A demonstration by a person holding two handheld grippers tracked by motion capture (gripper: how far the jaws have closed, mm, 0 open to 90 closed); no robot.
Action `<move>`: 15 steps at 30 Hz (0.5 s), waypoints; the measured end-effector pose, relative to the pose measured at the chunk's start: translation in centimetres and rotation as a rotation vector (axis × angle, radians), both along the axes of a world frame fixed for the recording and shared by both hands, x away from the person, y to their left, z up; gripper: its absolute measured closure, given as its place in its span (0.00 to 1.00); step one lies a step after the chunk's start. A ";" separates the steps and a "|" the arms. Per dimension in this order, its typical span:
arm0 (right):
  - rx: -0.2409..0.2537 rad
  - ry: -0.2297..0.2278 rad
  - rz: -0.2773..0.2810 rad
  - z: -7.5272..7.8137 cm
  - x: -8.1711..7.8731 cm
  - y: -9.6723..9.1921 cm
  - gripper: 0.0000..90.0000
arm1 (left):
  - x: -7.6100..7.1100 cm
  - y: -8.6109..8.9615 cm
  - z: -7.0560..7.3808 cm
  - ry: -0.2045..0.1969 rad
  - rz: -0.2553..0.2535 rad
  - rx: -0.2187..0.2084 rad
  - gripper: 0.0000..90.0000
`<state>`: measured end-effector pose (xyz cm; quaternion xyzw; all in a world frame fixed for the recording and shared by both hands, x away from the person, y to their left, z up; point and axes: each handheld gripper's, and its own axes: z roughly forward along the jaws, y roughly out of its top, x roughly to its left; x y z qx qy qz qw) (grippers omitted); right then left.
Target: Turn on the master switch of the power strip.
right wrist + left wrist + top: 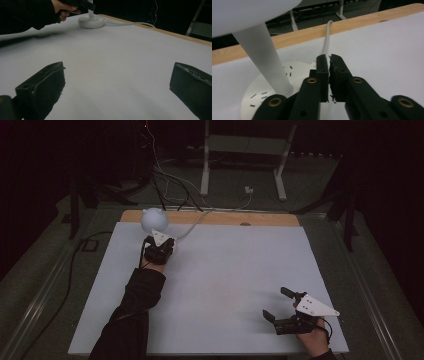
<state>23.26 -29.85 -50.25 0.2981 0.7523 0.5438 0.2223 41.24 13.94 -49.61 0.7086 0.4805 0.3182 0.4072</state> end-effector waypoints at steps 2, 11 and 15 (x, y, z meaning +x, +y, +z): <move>0.001 0.000 0.001 0.0 0.0 0.0 0.00 | 0.3 0.0 -0.3 -0.002 0.003 0.015 1.00; 0.001 -0.002 -0.001 0.0 0.0 0.0 0.00 | 1.3 0.1 -1.3 -0.012 0.042 0.030 1.00; 0.001 -0.002 -0.001 0.0 0.0 0.0 0.00 | 1.7 -0.2 -1.8 -0.015 0.061 0.066 1.00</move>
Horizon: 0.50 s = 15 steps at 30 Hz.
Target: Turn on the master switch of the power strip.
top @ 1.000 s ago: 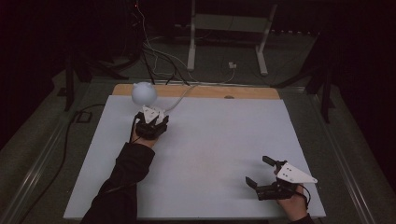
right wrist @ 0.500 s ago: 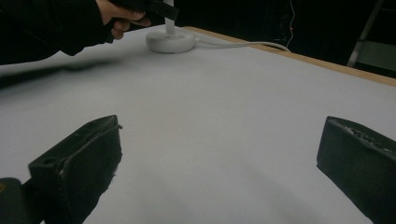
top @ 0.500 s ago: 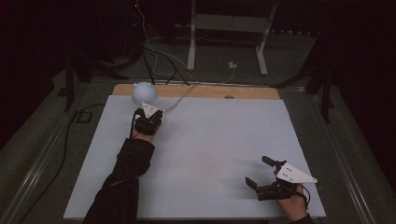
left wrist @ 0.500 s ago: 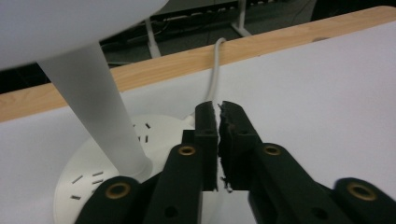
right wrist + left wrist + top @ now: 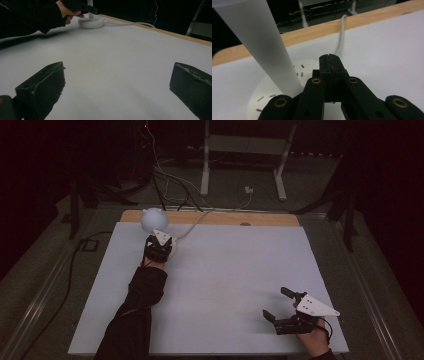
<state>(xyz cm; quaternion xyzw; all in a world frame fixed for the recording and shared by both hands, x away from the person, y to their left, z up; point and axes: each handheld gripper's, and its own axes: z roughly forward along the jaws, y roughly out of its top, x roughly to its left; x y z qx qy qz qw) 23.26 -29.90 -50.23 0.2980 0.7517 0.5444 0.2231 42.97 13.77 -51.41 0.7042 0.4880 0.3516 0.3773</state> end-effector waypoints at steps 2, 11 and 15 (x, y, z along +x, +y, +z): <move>0.002 0.001 0.000 0.0 0.0 0.0 0.00 | 0.1 -0.1 -0.3 -0.014 0.004 0.016 1.00; 0.004 0.005 -0.001 0.0 0.0 -0.1 0.00 | 0.6 -1.1 -1.4 0.014 0.000 0.112 1.00; 0.001 0.003 0.000 0.0 0.0 0.0 0.00 | 0.6 -1.5 -1.5 0.000 0.004 0.173 1.00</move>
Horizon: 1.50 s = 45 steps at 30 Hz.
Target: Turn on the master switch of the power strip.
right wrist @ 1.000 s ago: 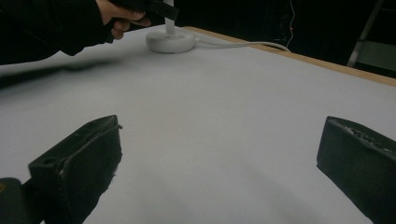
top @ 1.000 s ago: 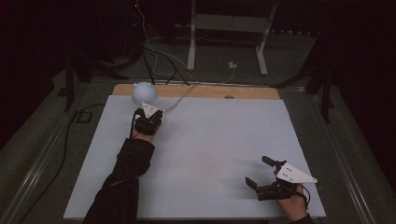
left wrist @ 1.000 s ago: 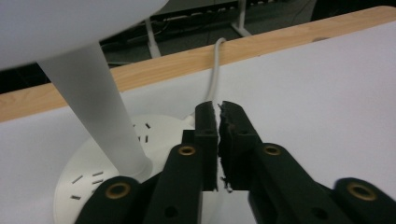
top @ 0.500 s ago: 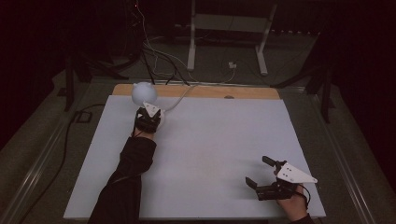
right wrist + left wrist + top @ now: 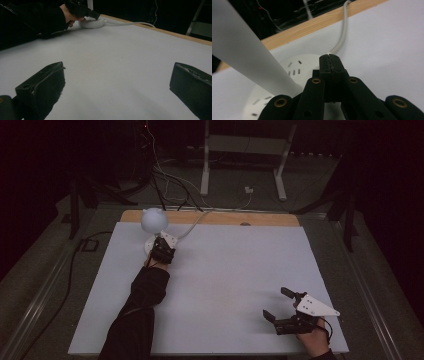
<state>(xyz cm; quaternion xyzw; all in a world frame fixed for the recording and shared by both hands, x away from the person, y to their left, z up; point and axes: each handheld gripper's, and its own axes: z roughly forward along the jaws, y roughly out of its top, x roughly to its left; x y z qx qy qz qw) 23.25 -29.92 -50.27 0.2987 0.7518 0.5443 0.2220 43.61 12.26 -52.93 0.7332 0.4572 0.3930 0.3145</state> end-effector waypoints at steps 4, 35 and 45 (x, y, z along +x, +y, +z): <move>0.000 0.001 -0.001 0.0 0.0 0.0 0.00 | 0.0 -0.2 0.0 0.003 -0.002 0.030 1.00; -0.003 0.001 0.005 0.1 -0.1 0.0 0.00 | 0.0 -0.9 0.1 0.026 -0.020 0.165 1.00; -0.003 0.004 0.007 0.0 -0.1 0.0 0.00 | 0.4 -1.0 0.5 0.070 -0.038 0.193 1.00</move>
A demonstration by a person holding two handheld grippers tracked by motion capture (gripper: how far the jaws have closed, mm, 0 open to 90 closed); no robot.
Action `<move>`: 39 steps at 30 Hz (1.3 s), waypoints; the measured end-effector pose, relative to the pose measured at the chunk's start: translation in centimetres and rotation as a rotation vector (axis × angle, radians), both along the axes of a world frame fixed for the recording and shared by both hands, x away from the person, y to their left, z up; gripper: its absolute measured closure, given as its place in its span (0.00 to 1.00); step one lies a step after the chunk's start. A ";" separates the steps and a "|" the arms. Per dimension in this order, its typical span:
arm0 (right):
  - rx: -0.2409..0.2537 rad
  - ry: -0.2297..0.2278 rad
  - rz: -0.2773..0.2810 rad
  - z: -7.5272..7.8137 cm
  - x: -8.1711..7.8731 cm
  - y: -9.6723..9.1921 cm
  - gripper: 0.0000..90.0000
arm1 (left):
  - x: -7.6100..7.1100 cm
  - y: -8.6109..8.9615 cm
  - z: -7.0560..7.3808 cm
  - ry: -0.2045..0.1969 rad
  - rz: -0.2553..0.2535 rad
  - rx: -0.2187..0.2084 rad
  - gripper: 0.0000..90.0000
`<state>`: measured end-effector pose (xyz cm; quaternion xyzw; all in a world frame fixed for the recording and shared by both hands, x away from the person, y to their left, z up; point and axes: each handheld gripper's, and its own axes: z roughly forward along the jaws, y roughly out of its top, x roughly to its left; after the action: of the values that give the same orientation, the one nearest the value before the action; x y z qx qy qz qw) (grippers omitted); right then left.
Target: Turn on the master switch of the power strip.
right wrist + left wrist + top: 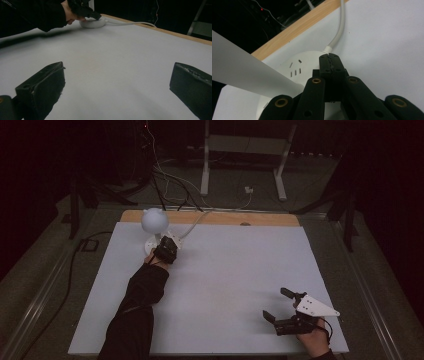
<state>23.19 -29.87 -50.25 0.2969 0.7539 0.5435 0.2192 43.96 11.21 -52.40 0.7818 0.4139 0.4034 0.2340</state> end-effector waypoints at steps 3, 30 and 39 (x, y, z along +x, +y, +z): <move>-0.002 0.001 0.002 0.0 0.0 0.0 0.00 | 0.1 -0.1 0.2 0.023 -0.003 0.006 1.00; -0.001 -0.003 0.001 0.0 0.0 0.0 0.00 | 1.0 -0.6 0.8 0.079 -0.023 0.096 1.00; 0.008 -0.007 -0.008 0.1 0.0 -0.2 0.00 | 0.1 -0.5 2.0 0.013 -0.043 0.011 1.00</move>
<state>23.22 -30.06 -50.15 0.2991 0.7497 0.5466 0.2228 44.08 10.66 -50.45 0.7945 0.3961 0.3955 0.2356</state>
